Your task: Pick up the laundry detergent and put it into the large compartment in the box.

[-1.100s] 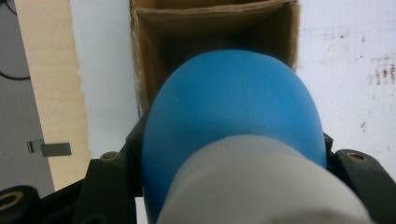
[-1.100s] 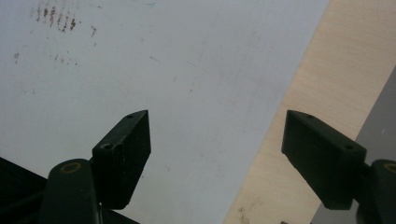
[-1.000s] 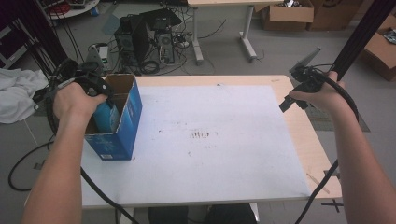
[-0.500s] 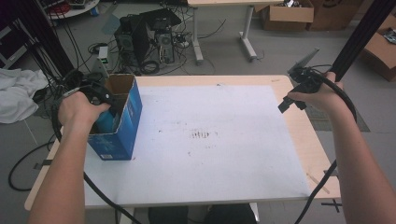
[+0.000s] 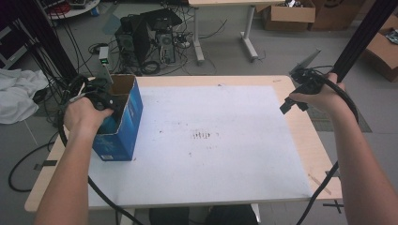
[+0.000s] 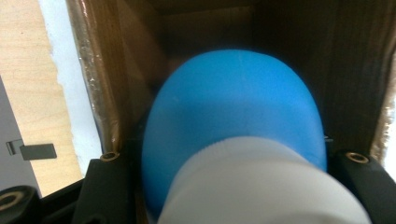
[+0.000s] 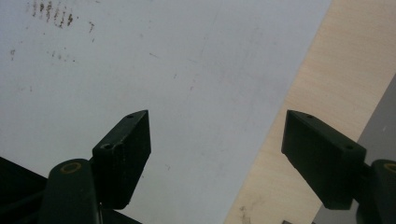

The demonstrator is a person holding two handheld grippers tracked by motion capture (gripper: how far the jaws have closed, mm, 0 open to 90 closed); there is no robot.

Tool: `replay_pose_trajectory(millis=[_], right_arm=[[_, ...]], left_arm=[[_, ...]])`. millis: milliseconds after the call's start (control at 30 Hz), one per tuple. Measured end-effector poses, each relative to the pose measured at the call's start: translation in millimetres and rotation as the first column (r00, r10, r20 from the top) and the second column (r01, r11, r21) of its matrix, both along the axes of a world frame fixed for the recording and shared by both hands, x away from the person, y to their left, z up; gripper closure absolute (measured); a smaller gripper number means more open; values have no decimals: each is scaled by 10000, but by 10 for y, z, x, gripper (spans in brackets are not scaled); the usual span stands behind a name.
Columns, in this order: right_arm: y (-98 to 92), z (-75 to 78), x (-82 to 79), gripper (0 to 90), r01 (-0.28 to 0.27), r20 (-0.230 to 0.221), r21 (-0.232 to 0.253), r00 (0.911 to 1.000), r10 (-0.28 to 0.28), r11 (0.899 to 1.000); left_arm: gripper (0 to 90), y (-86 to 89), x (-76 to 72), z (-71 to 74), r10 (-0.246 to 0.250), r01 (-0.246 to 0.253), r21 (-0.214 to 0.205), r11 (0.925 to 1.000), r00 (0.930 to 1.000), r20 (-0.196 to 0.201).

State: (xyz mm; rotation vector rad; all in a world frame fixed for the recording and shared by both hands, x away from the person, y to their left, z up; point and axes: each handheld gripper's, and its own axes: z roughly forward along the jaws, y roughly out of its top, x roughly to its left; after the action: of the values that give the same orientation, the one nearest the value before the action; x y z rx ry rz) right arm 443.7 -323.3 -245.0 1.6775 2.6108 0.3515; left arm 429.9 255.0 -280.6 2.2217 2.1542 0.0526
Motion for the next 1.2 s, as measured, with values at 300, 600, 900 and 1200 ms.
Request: replay_pose_trajectory(millis=[300, 600, 900, 1200], right_arm=[[17, -15, 11, 242, -24, -36, -11, 10000, 24, 10000], [20, -20, 15, 242, 0, -39, -18, 10000, 0, 10000], [16, -5, 1, 243, -27, -33, -24, 10000, 27, 10000], [17, -4, -10, 243, -19, -66, 27, 10000, 19, 10000]], left_arm=[[413, -1, 5, -82, -2, 3, 53, 10000, 10000, -62], [411, 0, 13, -106, 4, -3, 78, 10000, 9999, -105], [408, -5, 7, -111, 42, -41, 70, 10000, 9999, -104], [404, 1, -7, -113, -13, 13, 66, 10000, 10000, -66]])
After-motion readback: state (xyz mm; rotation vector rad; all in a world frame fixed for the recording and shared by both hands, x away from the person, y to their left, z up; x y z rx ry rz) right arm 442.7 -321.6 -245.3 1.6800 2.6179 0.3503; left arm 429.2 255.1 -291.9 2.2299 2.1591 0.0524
